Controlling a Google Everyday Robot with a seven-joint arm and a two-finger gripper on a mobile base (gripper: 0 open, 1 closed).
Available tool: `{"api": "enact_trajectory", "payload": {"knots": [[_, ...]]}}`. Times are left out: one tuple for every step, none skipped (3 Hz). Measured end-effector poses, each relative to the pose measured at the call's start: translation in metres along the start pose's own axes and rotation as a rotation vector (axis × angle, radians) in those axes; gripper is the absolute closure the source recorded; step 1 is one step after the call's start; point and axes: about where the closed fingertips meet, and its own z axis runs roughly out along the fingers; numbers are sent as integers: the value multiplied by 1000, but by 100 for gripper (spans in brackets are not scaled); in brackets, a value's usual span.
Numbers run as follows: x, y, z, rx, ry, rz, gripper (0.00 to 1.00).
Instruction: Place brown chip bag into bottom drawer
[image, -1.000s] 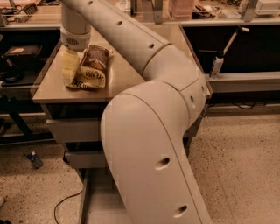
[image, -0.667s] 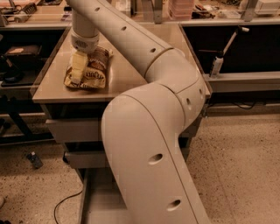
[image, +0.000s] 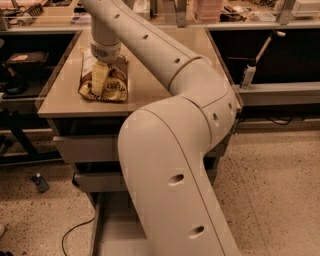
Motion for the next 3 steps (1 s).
{"api": "enact_trajectory", "payload": {"knots": [[0,0,0,0,0,0,37],[0,0,0,0,0,0,60],[0,0,0,0,0,0,83]]}}
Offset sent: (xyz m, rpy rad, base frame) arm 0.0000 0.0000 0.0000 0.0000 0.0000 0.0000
